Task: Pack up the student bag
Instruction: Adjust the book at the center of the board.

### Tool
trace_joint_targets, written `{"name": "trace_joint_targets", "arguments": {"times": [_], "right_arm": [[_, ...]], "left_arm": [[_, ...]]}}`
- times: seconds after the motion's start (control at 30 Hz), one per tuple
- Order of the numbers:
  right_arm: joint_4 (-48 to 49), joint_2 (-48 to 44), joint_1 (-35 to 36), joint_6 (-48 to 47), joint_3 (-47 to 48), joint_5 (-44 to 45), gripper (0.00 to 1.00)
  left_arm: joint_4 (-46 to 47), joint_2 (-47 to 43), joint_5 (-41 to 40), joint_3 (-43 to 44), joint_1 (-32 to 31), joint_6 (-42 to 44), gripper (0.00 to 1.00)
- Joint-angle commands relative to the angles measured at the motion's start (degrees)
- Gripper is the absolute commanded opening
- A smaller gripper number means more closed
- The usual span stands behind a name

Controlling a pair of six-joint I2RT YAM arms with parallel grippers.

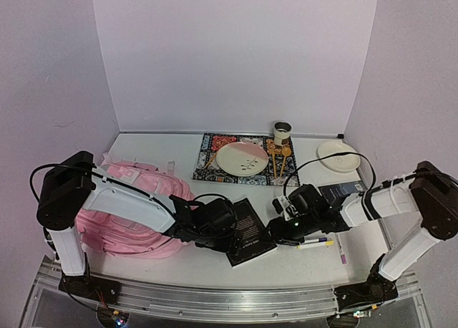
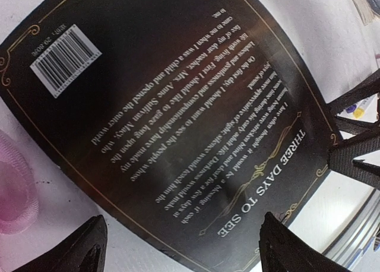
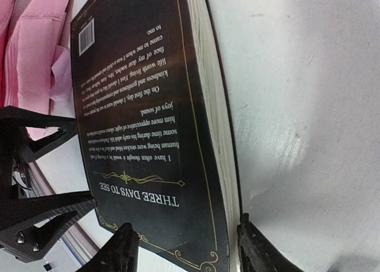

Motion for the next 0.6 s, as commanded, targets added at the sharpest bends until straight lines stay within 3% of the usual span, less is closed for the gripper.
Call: {"name": "trace_joint_targets", "arguments": {"times": [0.0,0.37,0.57], "right_arm": [[2.14,-2.96,0.0,0.58,-0.44,-2.78,0.52],[7.33,-4.25,-0.01,2.85,-1.29,-5.64,0.36],[7.81,-3.09,0.0,3.73,-2.07,-4.73,0.36]], "left_arm": [[3.07,-0.47,1.71,-0.05,0.08,-1.03,0.89],[3.62,-0.56,1.34,-0.37,0.1,-1.46,0.89],[4.2,-1.25,1.18,-1.13,0.07,-1.64,0.89]]}}
